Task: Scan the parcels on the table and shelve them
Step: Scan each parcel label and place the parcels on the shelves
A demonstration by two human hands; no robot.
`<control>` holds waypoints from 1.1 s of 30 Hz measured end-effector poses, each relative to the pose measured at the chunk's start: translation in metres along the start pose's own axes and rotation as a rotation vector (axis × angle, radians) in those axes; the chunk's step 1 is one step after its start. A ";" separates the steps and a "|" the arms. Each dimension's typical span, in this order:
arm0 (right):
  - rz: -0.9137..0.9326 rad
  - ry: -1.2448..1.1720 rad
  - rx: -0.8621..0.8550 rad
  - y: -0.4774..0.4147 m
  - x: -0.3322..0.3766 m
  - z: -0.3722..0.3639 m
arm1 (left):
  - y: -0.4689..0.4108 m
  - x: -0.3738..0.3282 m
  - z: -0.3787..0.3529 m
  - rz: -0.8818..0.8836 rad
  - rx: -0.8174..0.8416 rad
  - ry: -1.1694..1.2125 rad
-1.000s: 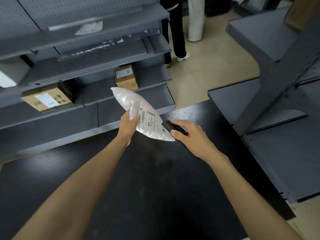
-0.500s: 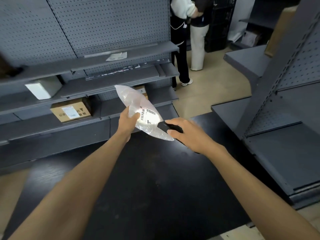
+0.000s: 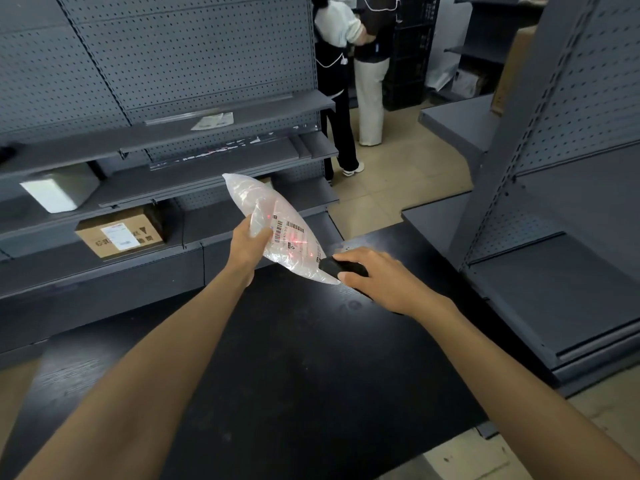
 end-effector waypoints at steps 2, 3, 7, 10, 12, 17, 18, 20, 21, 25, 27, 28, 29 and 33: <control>-0.025 -0.006 -0.017 0.007 -0.006 0.003 | 0.001 0.001 -0.009 0.002 0.025 -0.001; -0.038 -0.012 -0.026 0.011 -0.009 0.004 | 0.003 0.002 -0.014 0.004 0.036 -0.002; -0.054 -0.030 -0.040 0.024 -0.017 0.009 | 0.008 0.003 -0.035 0.014 0.068 0.001; -0.068 -0.030 -0.057 0.034 -0.026 0.011 | 0.012 0.003 -0.050 0.017 0.088 0.003; -0.090 -0.055 -0.083 0.041 -0.034 0.012 | 0.015 0.005 -0.059 0.021 0.101 0.010; -0.110 -0.058 -0.093 0.055 -0.045 0.010 | 0.025 0.014 -0.075 0.043 0.129 0.024; -0.107 -0.058 -0.093 0.058 -0.045 0.009 | 0.028 0.016 -0.077 0.047 0.131 0.019; -0.105 -0.067 -0.103 0.061 -0.046 0.009 | 0.030 0.019 -0.080 0.051 0.129 0.006; -0.107 -0.074 -0.108 0.063 -0.047 0.008 | 0.031 0.020 -0.080 0.053 0.129 -0.002; -0.126 -0.089 -0.096 0.070 -0.051 0.006 | 0.038 0.021 -0.086 0.057 0.145 -0.008; -0.142 -0.085 -0.094 0.074 -0.054 0.005 | 0.042 0.021 -0.091 0.062 0.154 -0.001; -0.152 -0.083 -0.095 0.076 -0.056 0.004 | 0.044 0.022 -0.093 0.070 0.158 0.002; -0.164 -0.083 -0.094 0.078 -0.058 0.004 | 0.045 0.024 -0.096 0.080 0.165 0.003; -0.192 -0.099 -0.092 0.090 -0.066 0.005 | 0.054 0.030 -0.110 0.102 0.199 -0.002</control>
Point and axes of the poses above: each hand's wrist, its own y-axis away from the middle knuckle, its own z-axis out of the back of the hand, x = y × z, the point moved 4 cm from there along -y, towards the middle knuckle, and after that the axes turned 15 degrees about y, right-handed, at the moved point
